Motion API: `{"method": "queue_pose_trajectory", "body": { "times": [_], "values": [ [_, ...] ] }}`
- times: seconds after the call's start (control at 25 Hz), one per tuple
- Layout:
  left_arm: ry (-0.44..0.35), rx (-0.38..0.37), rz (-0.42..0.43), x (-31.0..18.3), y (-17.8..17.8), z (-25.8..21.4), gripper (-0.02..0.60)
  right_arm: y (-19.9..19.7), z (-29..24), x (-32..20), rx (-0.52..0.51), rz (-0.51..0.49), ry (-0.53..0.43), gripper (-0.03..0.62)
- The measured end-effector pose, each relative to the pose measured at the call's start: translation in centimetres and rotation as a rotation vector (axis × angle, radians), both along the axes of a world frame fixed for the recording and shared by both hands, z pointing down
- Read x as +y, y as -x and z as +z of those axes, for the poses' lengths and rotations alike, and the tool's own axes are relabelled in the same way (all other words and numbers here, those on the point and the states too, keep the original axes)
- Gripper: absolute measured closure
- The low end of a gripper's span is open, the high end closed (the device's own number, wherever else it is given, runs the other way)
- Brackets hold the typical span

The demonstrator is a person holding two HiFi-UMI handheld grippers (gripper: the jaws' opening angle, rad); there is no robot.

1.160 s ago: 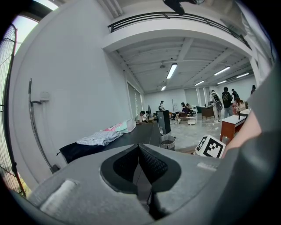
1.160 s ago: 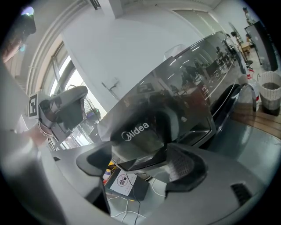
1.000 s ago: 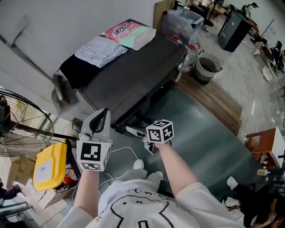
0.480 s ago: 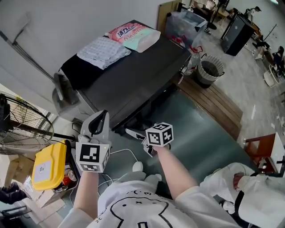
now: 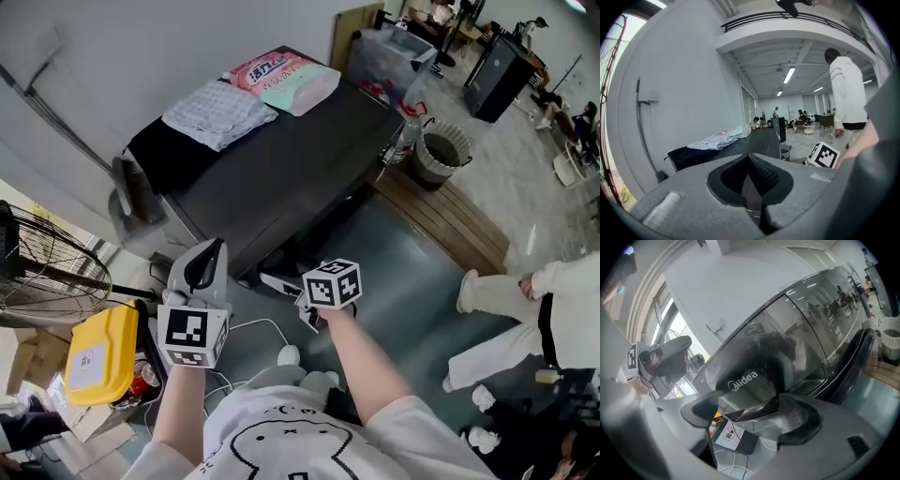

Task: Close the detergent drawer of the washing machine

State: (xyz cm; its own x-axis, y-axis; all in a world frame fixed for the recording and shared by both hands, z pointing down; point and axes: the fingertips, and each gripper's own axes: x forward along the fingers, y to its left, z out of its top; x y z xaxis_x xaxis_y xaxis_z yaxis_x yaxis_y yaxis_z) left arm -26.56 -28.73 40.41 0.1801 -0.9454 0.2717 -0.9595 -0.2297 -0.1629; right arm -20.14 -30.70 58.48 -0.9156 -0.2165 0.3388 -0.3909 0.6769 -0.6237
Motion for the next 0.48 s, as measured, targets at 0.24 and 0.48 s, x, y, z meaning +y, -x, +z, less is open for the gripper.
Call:
{"method": "queue_pose_trajectory", "body": {
  "times": [0.24, 0.48],
  "values": [
    [-0.01, 0.009, 0.018, 0.1, -0.4, -0.3, 0.568, -0.8, 0.0, 0.3, 0.015, 0.044, 0.015, 0.197],
    [-0.026, 0.03, 0.022, 0.2, -0.7, -1.1, 0.568, -2.4, -2.3, 0.3, 0.006, 0.083, 0.009, 0.197]
  ]
}}
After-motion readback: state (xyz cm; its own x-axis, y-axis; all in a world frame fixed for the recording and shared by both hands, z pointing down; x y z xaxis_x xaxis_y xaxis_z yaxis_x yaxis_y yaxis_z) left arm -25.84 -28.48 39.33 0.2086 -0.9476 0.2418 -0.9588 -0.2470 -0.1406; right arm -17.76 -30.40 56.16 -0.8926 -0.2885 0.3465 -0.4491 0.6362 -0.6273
